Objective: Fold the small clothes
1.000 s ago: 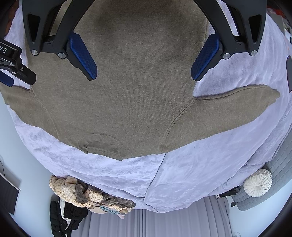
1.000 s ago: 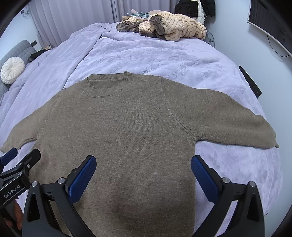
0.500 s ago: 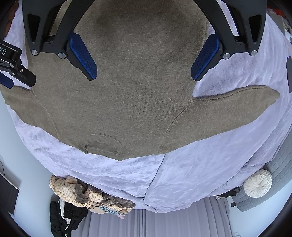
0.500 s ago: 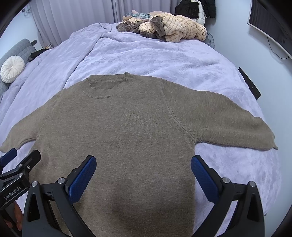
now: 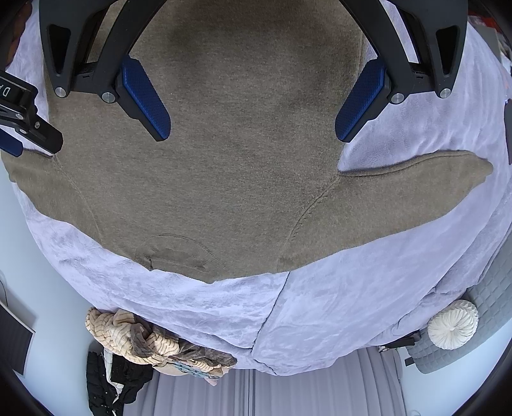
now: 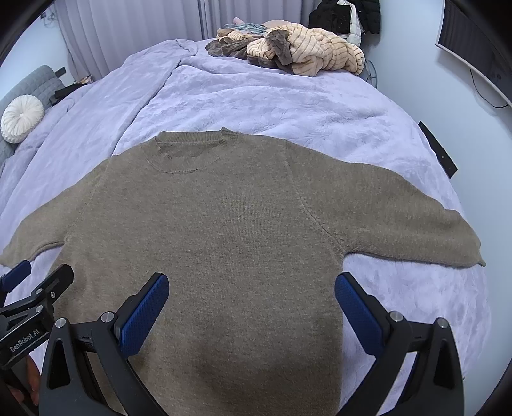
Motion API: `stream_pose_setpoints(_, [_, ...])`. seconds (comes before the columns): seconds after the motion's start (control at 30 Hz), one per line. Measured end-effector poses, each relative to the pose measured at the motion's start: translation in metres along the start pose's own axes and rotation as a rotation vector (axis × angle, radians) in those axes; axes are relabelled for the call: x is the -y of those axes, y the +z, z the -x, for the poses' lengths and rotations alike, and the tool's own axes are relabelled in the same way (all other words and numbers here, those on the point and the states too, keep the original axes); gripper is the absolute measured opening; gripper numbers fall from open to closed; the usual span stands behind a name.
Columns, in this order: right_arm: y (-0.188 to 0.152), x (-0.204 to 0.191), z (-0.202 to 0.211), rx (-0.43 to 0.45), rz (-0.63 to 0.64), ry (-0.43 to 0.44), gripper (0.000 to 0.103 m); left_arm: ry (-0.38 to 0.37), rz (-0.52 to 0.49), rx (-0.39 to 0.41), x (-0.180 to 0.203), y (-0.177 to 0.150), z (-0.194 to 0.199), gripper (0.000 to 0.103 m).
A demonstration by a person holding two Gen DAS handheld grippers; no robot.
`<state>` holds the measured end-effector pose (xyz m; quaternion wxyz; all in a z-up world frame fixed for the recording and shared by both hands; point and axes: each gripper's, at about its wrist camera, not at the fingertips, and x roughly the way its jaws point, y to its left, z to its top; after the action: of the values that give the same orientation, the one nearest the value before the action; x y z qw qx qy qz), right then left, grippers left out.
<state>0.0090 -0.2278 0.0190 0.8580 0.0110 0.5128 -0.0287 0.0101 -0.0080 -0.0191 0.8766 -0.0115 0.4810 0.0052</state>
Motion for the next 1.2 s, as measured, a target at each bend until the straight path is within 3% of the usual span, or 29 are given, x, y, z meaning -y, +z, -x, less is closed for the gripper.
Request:
stream_pose_setpoints(0.8, [-0.005,-0.019,-0.027,-0.056,0.004,-0.003,0.103,-0.034,0.058,-0.036,-0.035,0.005,-0.026,0.103])
stream_pose_setpoints(1.03, [-0.007,-0.054,-0.03,-0.048,0.043,0.065,0.103,-0.03,0.124,-0.036,-0.077,0.003,-0.034,0.103])
stream_pose_setpoints(1.2, [-0.014,-0.087,-0.033,-0.051,0.096,0.116,0.103,-0.012,0.214,-0.006,-0.136,-0.003,-0.038,0.103])
